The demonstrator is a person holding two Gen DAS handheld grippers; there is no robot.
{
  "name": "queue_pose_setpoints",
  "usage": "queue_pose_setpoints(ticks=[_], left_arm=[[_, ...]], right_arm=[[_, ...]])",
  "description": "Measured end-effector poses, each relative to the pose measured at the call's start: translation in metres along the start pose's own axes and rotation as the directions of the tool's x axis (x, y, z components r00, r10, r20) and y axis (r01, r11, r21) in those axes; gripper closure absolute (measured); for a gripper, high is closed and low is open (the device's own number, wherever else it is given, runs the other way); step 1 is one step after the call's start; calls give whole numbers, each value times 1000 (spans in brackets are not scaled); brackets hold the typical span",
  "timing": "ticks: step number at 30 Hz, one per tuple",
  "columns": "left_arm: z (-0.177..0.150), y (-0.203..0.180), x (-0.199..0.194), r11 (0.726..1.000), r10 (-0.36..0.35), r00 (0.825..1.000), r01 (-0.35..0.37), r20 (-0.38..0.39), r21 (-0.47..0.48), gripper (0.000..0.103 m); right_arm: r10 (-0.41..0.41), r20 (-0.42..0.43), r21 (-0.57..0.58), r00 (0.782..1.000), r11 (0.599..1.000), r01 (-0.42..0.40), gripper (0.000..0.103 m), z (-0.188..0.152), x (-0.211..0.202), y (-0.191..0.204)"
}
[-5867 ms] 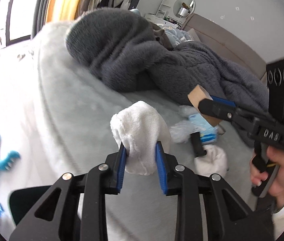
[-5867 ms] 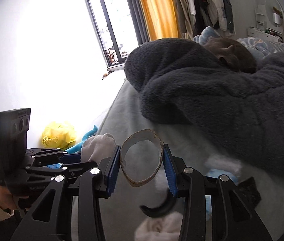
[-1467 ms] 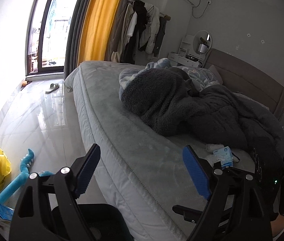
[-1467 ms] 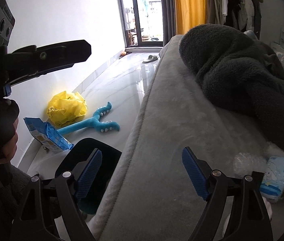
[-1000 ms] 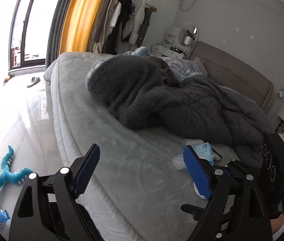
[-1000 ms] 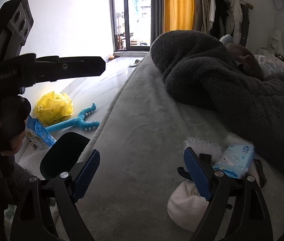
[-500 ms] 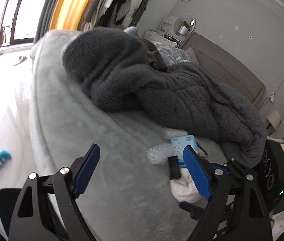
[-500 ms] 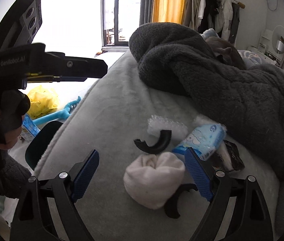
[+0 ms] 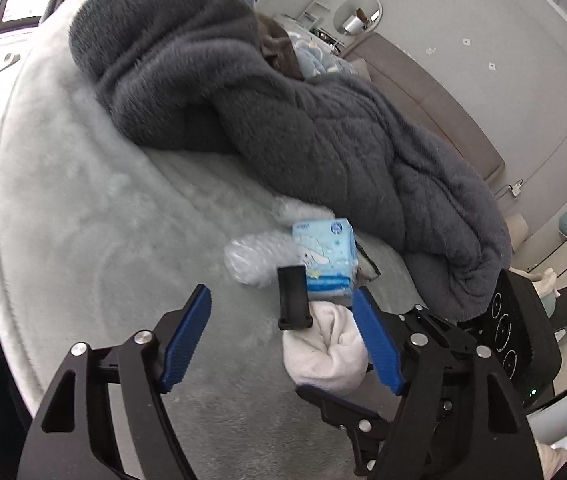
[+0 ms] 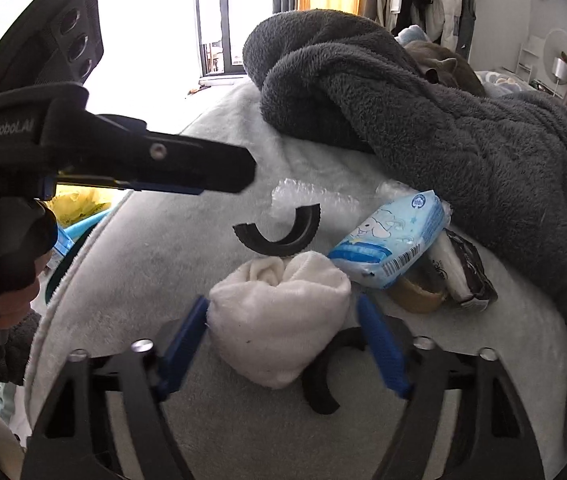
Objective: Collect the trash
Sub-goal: 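Grasp the black plastic piece with the left tool while the right tool grasps the white sock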
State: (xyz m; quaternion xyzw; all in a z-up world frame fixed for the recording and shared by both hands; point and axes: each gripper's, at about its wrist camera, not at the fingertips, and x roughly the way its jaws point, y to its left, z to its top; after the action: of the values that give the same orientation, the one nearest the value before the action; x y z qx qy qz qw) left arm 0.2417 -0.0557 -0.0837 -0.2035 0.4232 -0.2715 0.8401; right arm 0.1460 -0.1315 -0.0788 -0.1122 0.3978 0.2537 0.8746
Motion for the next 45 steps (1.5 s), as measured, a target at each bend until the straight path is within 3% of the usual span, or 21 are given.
queue_pose_setpoints(ticks=[8,13,22,28,40,45], left_arm=[[-5,-3,25,999,-31,998,30,-46,-13,37],[-5,-1,38,997,-57,996,54,-67,-54,42],[-1,5,55,991,-93,993,84,-77,-108,60],[0,1,62,991,-92,993,84,-79,-102,80],[3,-24,53,999,-27,1000,27,-11,25,81],[4,-29,42,998,-1,1000,0,23,70,81]], right_arm=[[21,12,-15,1000,1000,-21,47,-1,-5,-2],[32,18,-16,999,999,-32,49,-4,-7,-3],[48,42,-13,998,999,-47,54,-10,-17,-6],[68,67,27,995,997,-70,57,-14,-26,-18],[134,118,165,984,974,-152,57,-15,-41,-49],[166,153,250,974,947,-200,57,-14,-45,-65]])
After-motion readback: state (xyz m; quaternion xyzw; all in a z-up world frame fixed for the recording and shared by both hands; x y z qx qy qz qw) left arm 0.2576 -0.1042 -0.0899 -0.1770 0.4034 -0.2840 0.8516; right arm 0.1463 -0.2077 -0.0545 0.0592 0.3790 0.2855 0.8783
